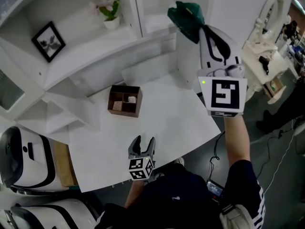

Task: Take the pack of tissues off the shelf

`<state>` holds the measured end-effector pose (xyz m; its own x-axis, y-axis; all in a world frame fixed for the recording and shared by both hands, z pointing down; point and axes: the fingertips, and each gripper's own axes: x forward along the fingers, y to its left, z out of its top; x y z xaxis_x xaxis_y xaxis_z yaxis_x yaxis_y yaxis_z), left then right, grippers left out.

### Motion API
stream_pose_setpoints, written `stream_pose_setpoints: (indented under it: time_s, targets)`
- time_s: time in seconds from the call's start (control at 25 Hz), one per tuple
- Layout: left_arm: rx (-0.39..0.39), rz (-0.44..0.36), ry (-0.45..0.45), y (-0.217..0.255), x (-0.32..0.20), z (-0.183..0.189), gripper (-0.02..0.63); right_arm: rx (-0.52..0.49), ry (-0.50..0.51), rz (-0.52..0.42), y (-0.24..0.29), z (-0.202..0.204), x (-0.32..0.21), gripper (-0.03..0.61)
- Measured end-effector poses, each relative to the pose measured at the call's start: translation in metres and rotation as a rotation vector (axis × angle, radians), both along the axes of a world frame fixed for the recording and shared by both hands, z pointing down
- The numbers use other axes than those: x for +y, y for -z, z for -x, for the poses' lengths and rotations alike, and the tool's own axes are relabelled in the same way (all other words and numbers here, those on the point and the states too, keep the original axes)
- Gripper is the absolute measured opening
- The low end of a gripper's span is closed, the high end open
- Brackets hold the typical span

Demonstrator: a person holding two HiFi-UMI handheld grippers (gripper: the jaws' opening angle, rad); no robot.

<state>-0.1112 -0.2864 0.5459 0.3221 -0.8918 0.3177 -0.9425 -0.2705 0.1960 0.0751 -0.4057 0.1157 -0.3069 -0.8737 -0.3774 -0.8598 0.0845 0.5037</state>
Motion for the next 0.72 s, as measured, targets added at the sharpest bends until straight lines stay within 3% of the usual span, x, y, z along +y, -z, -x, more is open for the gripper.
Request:
stream_pose_setpoints:
  time_s: [0.24,0.72]
  targets:
    - [0.006,-0.007,-0.026,0.002,0.008,-0.004,0.267,-0.035,-0.001,-0.054,0.002,-0.005,0.034,0.014]
    - [0.008,-0.039,-0.108,0.009,0.012,-0.028,0.267,-0.061,-0.03,0.008,-0.048,-0.014,0.068,0.014]
